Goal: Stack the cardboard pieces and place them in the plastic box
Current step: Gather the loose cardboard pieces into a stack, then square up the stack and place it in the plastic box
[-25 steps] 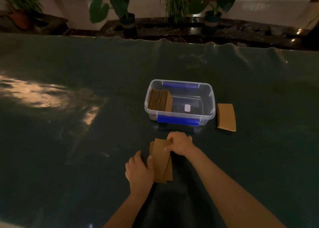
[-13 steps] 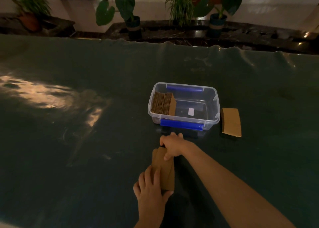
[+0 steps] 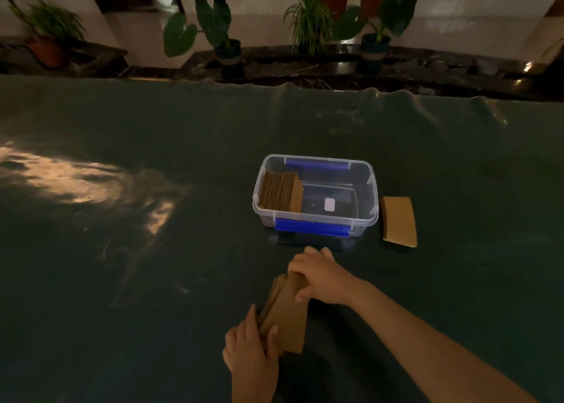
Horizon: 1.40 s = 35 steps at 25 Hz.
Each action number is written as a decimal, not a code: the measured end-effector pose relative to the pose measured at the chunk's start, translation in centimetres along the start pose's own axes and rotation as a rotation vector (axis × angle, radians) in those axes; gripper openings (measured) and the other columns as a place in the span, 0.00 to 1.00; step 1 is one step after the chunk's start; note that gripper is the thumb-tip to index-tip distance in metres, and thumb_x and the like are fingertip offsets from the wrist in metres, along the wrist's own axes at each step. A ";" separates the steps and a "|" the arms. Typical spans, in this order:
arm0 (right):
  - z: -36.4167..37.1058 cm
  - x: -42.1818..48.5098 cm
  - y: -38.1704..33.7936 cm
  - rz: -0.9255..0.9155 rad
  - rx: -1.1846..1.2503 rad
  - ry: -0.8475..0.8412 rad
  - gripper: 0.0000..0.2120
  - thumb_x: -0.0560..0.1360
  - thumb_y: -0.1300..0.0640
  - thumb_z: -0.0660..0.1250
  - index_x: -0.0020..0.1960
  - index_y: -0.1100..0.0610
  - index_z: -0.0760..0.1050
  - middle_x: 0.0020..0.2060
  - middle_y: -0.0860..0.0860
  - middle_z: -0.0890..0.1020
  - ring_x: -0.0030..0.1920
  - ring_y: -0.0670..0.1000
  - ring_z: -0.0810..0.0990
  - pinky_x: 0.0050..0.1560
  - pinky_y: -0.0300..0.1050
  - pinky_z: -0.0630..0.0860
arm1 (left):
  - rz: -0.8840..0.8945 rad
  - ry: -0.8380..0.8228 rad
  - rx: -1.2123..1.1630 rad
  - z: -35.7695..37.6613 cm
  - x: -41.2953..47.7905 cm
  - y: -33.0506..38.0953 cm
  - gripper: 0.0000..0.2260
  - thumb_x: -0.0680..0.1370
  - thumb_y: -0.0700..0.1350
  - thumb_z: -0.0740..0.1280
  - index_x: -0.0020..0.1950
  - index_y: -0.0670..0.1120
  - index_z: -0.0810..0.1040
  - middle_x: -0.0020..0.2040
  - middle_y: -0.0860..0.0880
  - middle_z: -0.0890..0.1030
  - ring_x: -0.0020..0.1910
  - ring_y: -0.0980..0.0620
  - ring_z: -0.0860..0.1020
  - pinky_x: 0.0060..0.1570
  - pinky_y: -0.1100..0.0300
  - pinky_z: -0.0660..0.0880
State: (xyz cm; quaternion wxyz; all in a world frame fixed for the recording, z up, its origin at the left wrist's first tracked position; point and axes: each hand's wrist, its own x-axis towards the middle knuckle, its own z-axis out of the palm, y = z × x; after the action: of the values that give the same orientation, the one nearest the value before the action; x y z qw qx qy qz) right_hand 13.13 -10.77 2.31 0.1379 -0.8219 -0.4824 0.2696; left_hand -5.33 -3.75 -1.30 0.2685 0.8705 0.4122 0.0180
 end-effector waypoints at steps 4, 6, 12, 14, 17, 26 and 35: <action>1.2 -3.8 2.5 -0.023 0.069 0.189 0.13 0.69 0.46 0.68 0.53 0.46 0.73 0.52 0.45 0.75 0.53 0.44 0.68 0.55 0.42 0.64 | 0.213 0.077 0.006 1.4 -0.4 1.4 0.16 0.71 0.43 0.72 0.57 0.40 0.78 0.50 0.42 0.83 0.46 0.43 0.78 0.48 0.52 0.75; 2.2 -5.5 3.6 -0.008 0.079 0.233 0.14 0.70 0.45 0.67 0.54 0.46 0.72 0.53 0.43 0.74 0.54 0.42 0.69 0.58 0.40 0.65 | 0.346 0.159 0.132 2.1 -1.4 2.0 0.13 0.69 0.47 0.69 0.50 0.42 0.81 0.40 0.44 0.84 0.38 0.47 0.76 0.41 0.59 0.73; 4.7 -7.3 4.5 0.055 0.319 0.241 0.12 0.73 0.54 0.67 0.56 0.48 0.71 0.53 0.42 0.70 0.51 0.40 0.74 0.57 0.37 0.75 | 0.377 0.019 0.208 2.1 -3.0 2.9 0.24 0.64 0.49 0.69 0.60 0.50 0.76 0.41 0.46 0.83 0.33 0.47 0.79 0.29 0.55 0.77; 4.5 -6.9 4.6 0.043 0.351 0.222 0.11 0.74 0.55 0.66 0.56 0.47 0.71 0.54 0.42 0.70 0.52 0.40 0.75 0.55 0.34 0.74 | 0.284 -0.055 0.206 1.5 -2.8 3.0 0.32 0.61 0.48 0.77 0.64 0.52 0.76 0.44 0.45 0.81 0.35 0.48 0.79 0.33 0.53 0.78; 3.7 -6.9 5.2 0.041 0.359 0.188 0.09 0.74 0.56 0.66 0.54 0.50 0.74 0.52 0.44 0.73 0.50 0.40 0.75 0.52 0.31 0.73 | 0.195 -0.121 0.163 0.3 -2.1 3.5 0.31 0.77 0.50 0.62 0.73 0.64 0.47 0.54 0.53 0.65 0.44 0.58 0.69 0.54 0.64 0.72; -6.8 -10.6 9.3 0.139 0.494 0.234 0.07 0.70 0.52 0.70 0.43 0.40 0.75 0.41 0.43 0.78 0.42 0.38 0.77 0.42 0.33 0.74 | 0.161 -0.253 -0.263 1.1 -0.3 12.2 0.26 0.79 0.46 0.60 0.73 0.61 0.52 0.64 0.53 0.64 0.50 0.63 0.68 0.54 0.64 0.68; -16.7 -8.8 20.0 0.334 0.421 0.142 0.05 0.73 0.52 0.68 0.48 0.46 0.77 0.50 0.46 0.77 0.49 0.45 0.74 0.49 0.41 0.68 | -0.442 -0.554 -1.077 7.9 2.2 26.4 0.13 0.77 0.39 0.64 0.61 0.44 0.70 0.52 0.47 0.77 0.44 0.51 0.79 0.42 0.59 0.80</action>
State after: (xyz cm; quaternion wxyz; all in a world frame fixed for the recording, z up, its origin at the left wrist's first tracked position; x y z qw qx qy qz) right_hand 33.74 -27.81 8.94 0.2926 -0.8602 -0.2627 0.3247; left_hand 16.82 -19.36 4.32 0.7618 0.4807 0.4303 -0.0590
